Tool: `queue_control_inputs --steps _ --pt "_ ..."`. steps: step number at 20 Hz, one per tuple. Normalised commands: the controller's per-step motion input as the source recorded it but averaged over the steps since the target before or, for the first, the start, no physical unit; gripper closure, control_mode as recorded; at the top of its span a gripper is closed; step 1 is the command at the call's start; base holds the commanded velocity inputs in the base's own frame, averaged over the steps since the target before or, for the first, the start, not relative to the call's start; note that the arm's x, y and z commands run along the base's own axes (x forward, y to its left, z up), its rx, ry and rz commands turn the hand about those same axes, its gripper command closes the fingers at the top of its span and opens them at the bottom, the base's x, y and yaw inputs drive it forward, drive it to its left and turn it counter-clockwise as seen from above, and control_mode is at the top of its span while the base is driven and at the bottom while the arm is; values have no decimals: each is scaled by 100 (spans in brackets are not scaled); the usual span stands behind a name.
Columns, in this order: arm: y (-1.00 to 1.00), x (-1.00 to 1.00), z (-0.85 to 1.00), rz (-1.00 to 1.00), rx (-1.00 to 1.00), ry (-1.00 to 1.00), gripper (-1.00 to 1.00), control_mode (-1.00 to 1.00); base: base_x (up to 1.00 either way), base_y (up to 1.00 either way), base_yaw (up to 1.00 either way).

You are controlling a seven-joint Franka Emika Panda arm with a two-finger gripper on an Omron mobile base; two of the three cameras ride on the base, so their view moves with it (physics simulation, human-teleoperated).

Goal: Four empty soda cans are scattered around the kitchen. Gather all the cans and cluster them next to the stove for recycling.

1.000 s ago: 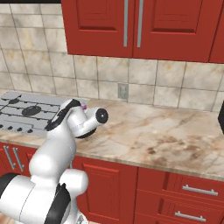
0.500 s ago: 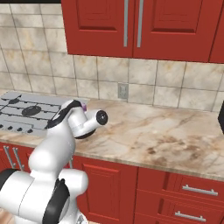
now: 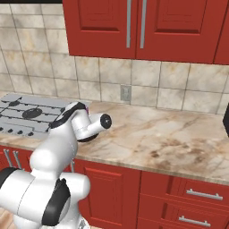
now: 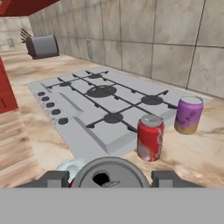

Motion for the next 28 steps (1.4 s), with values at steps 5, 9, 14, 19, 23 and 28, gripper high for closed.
queue_control_inputs --steps 5,9,14,19,23,28 --pt "13 6 0 3 0 0 100 -100 0 0 0" --pt "12 9 -1 2 0 0 100 -100 0 0 0" --pt "4 7 -19 4 0 0 100 -100 0 0 0" --pt "1 1 -33 5 0 0 100 -100 0 0 0" --pt "0 3 -20 4 0 0 100 -100 0 0 0" --pt "0 3 -15 3 0 0 100 -100 0 0 0"
